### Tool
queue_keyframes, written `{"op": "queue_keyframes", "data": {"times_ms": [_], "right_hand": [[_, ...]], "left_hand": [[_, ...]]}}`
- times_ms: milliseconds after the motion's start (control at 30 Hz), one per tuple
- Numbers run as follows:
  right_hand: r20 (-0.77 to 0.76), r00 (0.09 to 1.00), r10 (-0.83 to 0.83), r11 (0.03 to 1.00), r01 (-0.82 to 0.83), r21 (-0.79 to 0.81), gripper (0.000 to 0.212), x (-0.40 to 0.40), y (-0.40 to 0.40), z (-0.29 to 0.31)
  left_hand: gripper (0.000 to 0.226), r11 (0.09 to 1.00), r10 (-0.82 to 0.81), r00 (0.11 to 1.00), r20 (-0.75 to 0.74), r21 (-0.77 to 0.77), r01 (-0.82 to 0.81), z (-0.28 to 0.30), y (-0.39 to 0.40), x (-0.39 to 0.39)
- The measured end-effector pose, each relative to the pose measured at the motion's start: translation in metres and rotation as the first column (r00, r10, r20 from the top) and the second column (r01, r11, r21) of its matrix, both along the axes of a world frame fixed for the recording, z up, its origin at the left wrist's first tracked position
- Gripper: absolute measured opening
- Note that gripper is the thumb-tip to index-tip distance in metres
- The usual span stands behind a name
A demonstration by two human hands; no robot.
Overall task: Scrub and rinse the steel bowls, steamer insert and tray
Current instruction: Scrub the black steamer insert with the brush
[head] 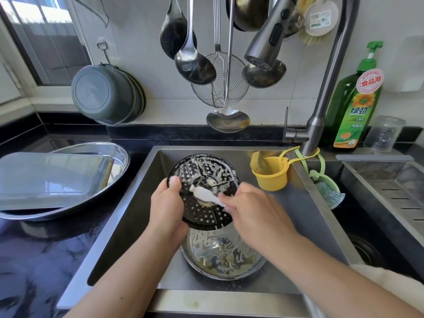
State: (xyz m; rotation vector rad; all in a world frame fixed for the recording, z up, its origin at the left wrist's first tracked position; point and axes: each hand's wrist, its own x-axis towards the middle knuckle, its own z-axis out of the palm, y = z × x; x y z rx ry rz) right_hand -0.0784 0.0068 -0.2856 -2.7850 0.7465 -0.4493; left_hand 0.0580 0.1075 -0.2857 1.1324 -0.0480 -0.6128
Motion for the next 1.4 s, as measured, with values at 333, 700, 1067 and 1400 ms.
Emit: {"op": "queue_keyframes", "data": {"times_ms": [333, 700, 1067, 1400], "right_hand": [[-0.021, 0.998, -0.053, 0.999, 0.053, -0.012, 0.031, -0.003, -0.011, 0.003], [0.137, 0.985, -0.110, 0.990, 0.097, 0.099, 0.037, -0.016, -0.043, -0.002], [0.053, 0.992, -0.113, 0.988, 0.106, 0.117, 0.033, -0.007, -0.037, -0.001], [-0.025, 0.998, -0.058, 0.976, 0.062, 0.210, 0.031, -0.008, -0.032, -0.001]], "left_hand": [[0.028, 1.000, 0.001, 1.000, -0.001, 0.006, -0.001, 0.000, 0.000, 0.000], [0.029, 0.999, 0.043, 0.996, 0.074, -0.021, -0.041, 0.002, 0.003, 0.009], [0.028, 0.998, 0.057, 0.998, 0.038, -0.037, -0.056, 0.001, 0.000, 0.006], [0.029, 0.994, 0.105, 0.992, 0.064, -0.027, -0.104, 0.003, 0.004, 0.009]]}}
